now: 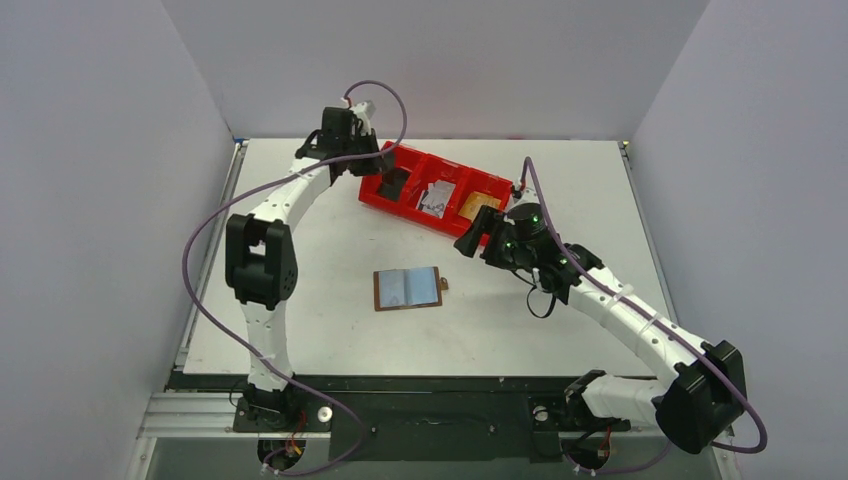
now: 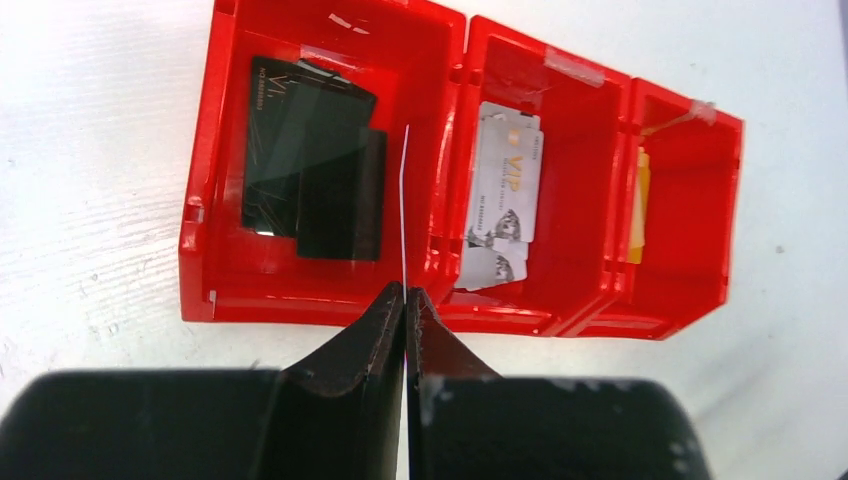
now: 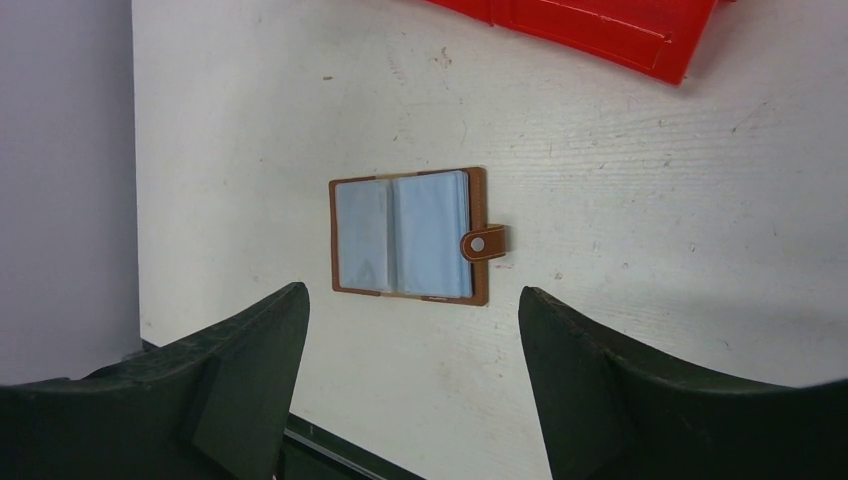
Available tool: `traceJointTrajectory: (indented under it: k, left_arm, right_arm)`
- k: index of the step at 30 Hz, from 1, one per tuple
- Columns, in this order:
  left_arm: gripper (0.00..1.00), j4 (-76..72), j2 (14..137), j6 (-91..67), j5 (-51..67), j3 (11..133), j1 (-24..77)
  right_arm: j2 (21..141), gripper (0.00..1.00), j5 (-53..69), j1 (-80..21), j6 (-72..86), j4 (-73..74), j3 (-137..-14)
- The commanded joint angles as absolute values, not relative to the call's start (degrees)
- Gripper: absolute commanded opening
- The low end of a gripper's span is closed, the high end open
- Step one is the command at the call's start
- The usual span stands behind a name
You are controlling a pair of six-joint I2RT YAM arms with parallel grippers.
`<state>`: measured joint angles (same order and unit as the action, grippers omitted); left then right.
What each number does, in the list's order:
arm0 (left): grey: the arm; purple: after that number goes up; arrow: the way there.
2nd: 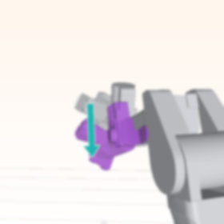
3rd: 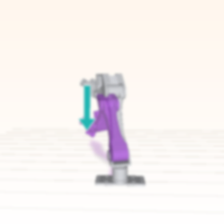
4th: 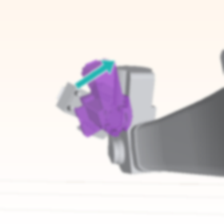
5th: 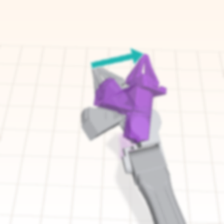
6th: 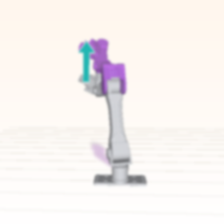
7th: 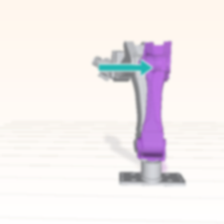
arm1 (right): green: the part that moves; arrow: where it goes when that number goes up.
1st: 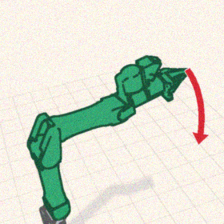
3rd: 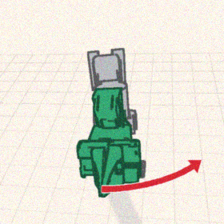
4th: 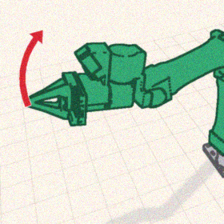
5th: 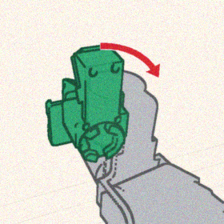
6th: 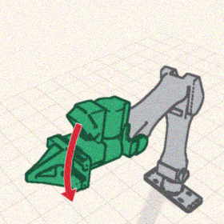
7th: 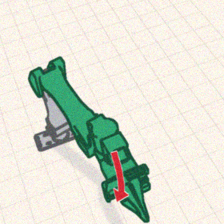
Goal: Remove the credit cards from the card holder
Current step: Place the credit card in the storage box.
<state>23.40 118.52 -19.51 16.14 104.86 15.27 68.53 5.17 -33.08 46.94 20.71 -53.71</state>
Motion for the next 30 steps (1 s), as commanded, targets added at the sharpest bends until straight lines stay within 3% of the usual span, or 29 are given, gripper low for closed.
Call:
traceJointTrajectory:
  k: [1,28,30]
  left_arm:
    - [0.0,21.67,121.85,-15.34,15.55,109.34,15.07]
    - [0.0,28.34,139.93,-14.67,14.14,128.01,15.64]
    - [0.08,28.94,140.32,-14.41,14.32,129.07,15.71]
  right_arm:
    - [66.03,0.72,3.36,-33.01,45.83,21.81,-53.76]
    - [65.48,0.72,2.62,-32.97,45.09,24.46,-54.72]
    - [65.45,0.72,2.62,-32.98,45.11,24.5,-54.61]
